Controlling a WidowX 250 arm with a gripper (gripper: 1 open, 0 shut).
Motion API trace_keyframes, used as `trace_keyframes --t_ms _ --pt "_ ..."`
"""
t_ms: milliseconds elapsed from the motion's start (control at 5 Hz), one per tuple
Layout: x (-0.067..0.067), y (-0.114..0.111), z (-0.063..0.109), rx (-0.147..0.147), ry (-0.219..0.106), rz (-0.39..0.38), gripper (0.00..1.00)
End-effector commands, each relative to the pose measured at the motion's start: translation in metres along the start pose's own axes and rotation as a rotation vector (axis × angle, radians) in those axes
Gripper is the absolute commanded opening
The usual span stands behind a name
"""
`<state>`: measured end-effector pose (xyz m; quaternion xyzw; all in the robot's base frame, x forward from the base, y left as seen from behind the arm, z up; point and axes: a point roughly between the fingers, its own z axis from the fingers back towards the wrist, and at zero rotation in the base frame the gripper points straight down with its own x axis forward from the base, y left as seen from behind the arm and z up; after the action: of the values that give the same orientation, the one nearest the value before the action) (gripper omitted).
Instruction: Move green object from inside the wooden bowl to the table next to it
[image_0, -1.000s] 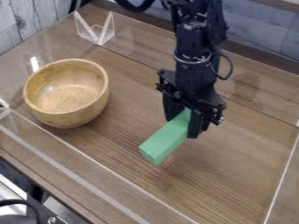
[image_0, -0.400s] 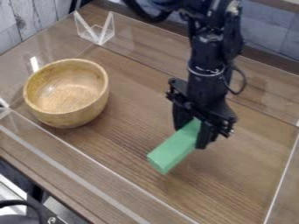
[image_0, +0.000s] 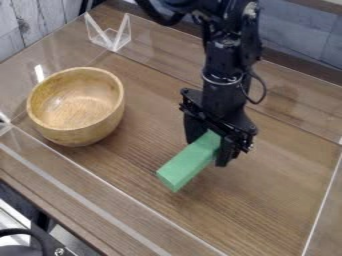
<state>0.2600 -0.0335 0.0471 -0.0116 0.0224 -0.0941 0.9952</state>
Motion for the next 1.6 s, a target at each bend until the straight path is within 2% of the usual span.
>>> trace_keyframes --t_ms 0,200,400,600,800,1000,1200,1400 --pt "0.01 0.0 0.014 -0.005 -0.064 -0.008 1.0" --pt "0.008 -0.002 0.013 -0.011 -0.065 -0.019 0.0" --pt "0.012 -0.001 0.022 -0.018 -0.067 -0.003 1.0" --pt "0.015 0.0 0.032 -0.027 -0.072 0.015 1.0" --pt "0.015 0.004 0.042 -0.031 -0.09 0.086 1.0" --pt "0.016 0.012 0.057 -0.03 -0.123 0.166 1.0" --pt "0.028 0.036 0.082 -0.027 -0.162 0.137 1.0" --pt "0.043 0.057 0.097 -0.022 -0.19 0.109 1.0"
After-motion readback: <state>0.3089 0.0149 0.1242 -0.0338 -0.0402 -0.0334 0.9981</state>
